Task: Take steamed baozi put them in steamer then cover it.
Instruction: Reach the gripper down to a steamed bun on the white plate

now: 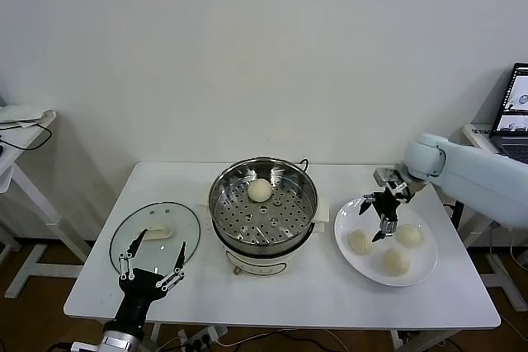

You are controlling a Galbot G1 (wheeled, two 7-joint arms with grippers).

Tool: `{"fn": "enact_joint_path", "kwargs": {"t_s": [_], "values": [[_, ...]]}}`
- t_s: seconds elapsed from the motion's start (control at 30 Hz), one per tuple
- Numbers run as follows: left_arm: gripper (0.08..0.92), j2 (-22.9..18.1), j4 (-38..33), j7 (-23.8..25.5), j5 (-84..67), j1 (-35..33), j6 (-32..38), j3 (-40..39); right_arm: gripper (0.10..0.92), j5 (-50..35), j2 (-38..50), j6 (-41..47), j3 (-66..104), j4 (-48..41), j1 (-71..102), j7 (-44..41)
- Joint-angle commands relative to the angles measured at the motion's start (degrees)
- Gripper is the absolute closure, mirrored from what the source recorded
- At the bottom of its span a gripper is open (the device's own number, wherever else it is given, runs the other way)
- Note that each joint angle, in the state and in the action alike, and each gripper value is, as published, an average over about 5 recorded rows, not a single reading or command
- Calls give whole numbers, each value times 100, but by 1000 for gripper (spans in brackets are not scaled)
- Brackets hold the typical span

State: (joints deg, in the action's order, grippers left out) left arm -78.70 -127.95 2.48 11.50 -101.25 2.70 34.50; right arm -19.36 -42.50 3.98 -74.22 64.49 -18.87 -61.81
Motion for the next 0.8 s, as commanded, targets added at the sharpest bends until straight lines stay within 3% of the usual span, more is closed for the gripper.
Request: {"fn": "enact_joint_path", "kwargs": {"t_s": [0.03,0.5,0.8], "values": [[177,2,100,0,58,-6,35,17,203,28,98,182,226,-89,555,319],[177,-9,264,-12,92,89,106,74,204,248,-148,77,563,-340,923,548],[177,-13,239,-16,84,91,105,97,322,338,-152,75,611,-309,896,569]]}}
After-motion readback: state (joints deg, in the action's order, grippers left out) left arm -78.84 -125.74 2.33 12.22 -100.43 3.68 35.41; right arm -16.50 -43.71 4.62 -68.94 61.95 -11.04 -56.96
